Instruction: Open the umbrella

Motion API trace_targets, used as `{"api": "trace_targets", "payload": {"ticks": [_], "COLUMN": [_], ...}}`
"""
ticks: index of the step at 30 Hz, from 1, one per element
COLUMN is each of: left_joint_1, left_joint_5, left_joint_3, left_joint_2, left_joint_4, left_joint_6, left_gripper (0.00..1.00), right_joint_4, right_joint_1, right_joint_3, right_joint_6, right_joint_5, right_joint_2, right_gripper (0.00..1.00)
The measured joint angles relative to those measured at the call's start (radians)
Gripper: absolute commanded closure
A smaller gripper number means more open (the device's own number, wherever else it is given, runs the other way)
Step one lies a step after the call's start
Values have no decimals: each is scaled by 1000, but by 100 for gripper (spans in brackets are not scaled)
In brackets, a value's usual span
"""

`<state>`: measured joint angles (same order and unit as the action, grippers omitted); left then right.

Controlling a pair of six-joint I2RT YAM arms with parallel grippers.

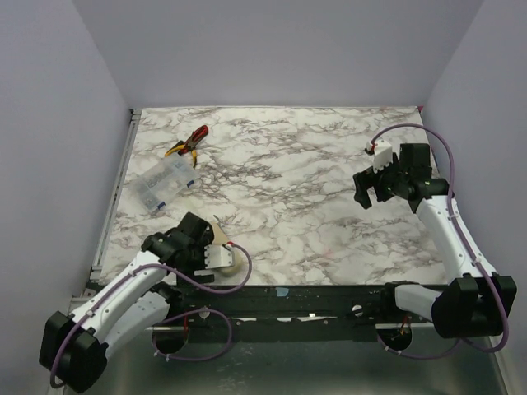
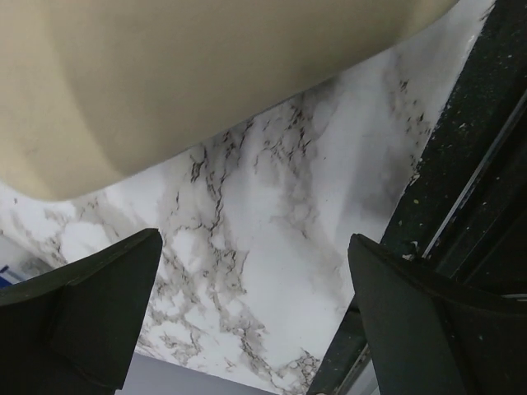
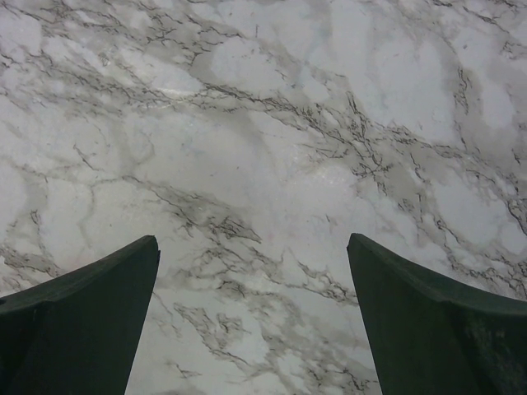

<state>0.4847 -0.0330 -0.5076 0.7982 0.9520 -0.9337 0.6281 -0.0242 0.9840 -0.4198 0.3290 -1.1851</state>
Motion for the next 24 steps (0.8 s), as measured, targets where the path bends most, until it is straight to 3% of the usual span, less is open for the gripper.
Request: {"api": "trace_targets", "payload": {"ticks": [5,9,24], "left_joint_1": [132,175,212], "left_joint_5": [29,41,37], "left_joint_3": [8,-28,-514], "left_joint_2": [109,219,734], "left_joint_4": [-63,-108,-294], "left_joint_6": [74,172,727], "left_gripper": [7,9,14], "right_joint_4": [8,12,16], "right_joint_1": [0,0,0], "right_joint_3": [0,0,0], "right_joint_6": [0,1,23], "right_joint_5": [-27,-47,-83], "right_joint_2": [12,34,65], "right_gripper": [0,0,0]}}
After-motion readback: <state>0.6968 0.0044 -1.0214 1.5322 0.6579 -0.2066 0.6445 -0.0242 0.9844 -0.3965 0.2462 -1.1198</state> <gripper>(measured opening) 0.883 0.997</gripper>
